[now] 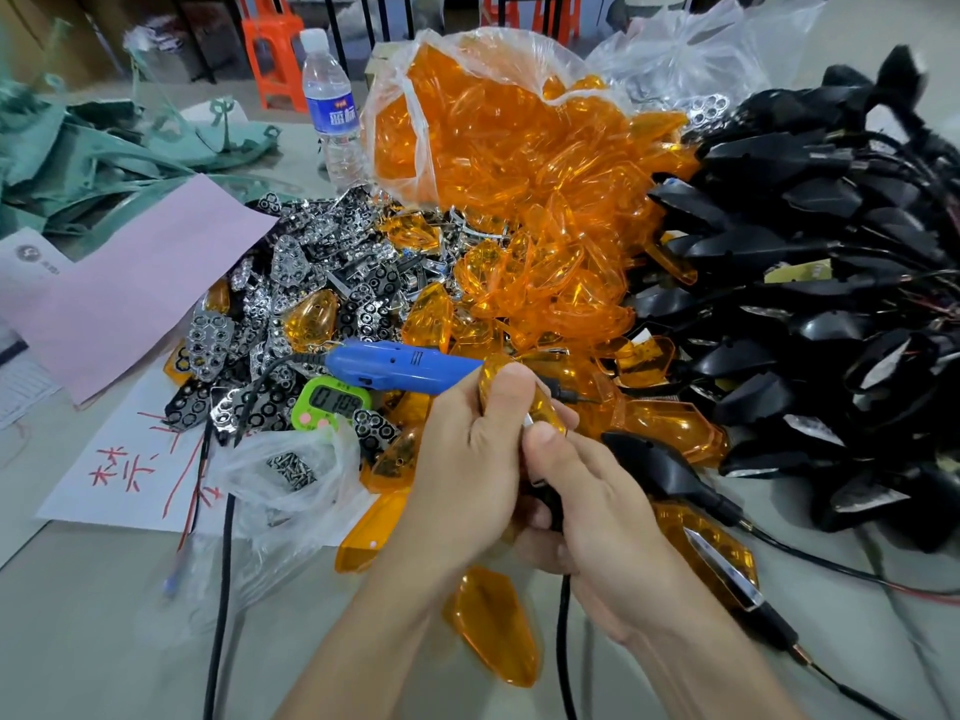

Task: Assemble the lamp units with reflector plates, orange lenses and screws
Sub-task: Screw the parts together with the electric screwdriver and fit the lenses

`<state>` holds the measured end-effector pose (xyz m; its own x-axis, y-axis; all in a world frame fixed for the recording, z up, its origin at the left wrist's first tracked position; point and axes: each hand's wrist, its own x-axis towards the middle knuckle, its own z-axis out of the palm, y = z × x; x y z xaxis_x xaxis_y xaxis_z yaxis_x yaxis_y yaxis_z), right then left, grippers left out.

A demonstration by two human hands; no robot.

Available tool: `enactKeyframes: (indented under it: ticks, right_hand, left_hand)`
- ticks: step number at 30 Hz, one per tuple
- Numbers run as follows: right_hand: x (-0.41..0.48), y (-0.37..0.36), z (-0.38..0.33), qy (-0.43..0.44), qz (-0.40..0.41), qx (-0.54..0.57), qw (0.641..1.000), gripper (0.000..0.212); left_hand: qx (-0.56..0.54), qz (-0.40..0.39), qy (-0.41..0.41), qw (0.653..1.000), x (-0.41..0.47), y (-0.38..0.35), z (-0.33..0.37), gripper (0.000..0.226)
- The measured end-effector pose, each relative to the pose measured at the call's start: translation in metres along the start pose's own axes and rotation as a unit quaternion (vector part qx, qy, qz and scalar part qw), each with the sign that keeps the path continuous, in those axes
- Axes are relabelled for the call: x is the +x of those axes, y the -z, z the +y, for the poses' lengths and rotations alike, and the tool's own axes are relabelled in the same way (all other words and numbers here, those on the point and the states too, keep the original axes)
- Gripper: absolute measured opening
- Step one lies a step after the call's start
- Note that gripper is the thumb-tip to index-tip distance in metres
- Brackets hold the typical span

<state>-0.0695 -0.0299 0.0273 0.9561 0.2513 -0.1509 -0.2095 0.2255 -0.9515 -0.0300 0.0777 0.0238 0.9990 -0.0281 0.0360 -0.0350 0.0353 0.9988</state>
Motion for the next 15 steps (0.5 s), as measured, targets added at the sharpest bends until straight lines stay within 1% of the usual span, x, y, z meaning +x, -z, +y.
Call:
enactKeyframes:
  ticks: [1, 3, 5, 6, 8, 10, 13, 15]
  right_hand:
    - [0.000, 0.001, 0.000, 0.039, 0.005, -0.063, 0.997, 0.025]
    - [0.001, 0.002, -0.001, 0.116, 0.043, -0.203, 0.971, 0.024]
    - [0.001, -0.002, 0.000, 0.146, 0.086, -0.277, 0.946, 0.043]
    - [0.000, -0.006, 0.000, 0.152, 0.105, -0.294, 0.938, 0.050]
    - [-0.002, -0.013, 0.001, 0.162, 0.130, -0.302, 0.930, 0.055]
    - [-0.003, -0.017, 0.003, 0.169, 0.137, -0.294, 0.931, 0.052]
    - [-0.002, -0.020, 0.007, 0.168, 0.138, -0.271, 0.938, 0.048]
    - [-0.002, -0.019, 0.006, 0.159, 0.130, -0.282, 0.937, 0.045]
  left_hand:
    - [-0.032, -0.014, 0.027, 0.999, 0.002, 0.003, 0.005, 0.037]
    - [-0.143, -0.035, 0.072, 0.986, 0.005, 0.004, 0.016, 0.039]
    - [-0.220, -0.021, 0.081, 0.972, 0.004, 0.002, 0.023, 0.056]
    - [-0.238, -0.004, 0.076, 0.968, 0.003, 0.000, 0.025, 0.060]
    - [-0.253, 0.026, 0.059, 0.965, 0.003, -0.003, 0.027, 0.059]
    - [-0.259, 0.034, 0.057, 0.964, 0.004, -0.003, 0.029, 0.054]
    - [-0.251, 0.033, 0.062, 0.965, 0.005, 0.001, 0.026, 0.042]
    - [-0.248, 0.028, 0.058, 0.967, 0.006, 0.003, 0.023, 0.041]
